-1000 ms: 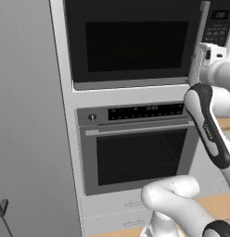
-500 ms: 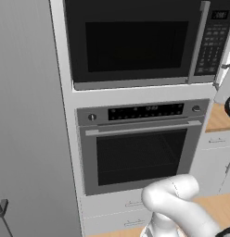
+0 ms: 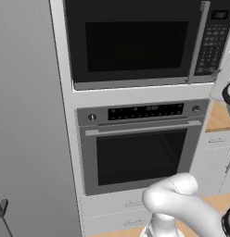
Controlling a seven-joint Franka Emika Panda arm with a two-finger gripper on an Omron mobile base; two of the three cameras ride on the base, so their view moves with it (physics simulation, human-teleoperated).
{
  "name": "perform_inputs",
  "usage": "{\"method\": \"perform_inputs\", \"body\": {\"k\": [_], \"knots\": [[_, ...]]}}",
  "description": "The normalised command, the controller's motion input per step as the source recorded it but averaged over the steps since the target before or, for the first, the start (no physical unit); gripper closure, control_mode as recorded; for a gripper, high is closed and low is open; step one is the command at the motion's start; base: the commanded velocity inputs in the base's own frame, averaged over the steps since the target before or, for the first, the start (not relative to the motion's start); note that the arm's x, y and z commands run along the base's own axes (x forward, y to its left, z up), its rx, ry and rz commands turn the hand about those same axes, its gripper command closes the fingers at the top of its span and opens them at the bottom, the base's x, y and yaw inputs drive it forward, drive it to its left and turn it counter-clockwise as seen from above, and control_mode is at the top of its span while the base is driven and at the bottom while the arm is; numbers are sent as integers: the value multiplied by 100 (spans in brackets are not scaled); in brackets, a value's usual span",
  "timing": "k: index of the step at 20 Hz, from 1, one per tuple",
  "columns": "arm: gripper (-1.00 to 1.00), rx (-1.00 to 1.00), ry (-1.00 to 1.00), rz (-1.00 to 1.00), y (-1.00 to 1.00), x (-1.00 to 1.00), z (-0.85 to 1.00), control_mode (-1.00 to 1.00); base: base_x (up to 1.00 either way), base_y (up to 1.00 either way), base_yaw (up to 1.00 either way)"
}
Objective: Pick the mushroom from the sink and place it in the bowl. Then pick the bowl and place it in the microwave. Then close the microwave door and press the start button.
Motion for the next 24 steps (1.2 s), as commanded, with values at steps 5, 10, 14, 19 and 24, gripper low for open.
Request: {"method": "perform_inputs", "body": {"k": [5, 10, 14, 19, 24], "knots": [[100, 0, -6, 0, 0, 52, -24, -100, 0, 0, 0], [100, 0, -1, -3, 0, 59, -2, -100, 0, 0, 0], [100, 0, 2, -2, -14, 60, 0, -100, 0, 0, 0], [100, 0, 1, 0, -23, 52, -2, -100, 0, 0, 0], [100, 0, 0, 0, -18, 11, -8, -100, 0, 0, 0]]}}
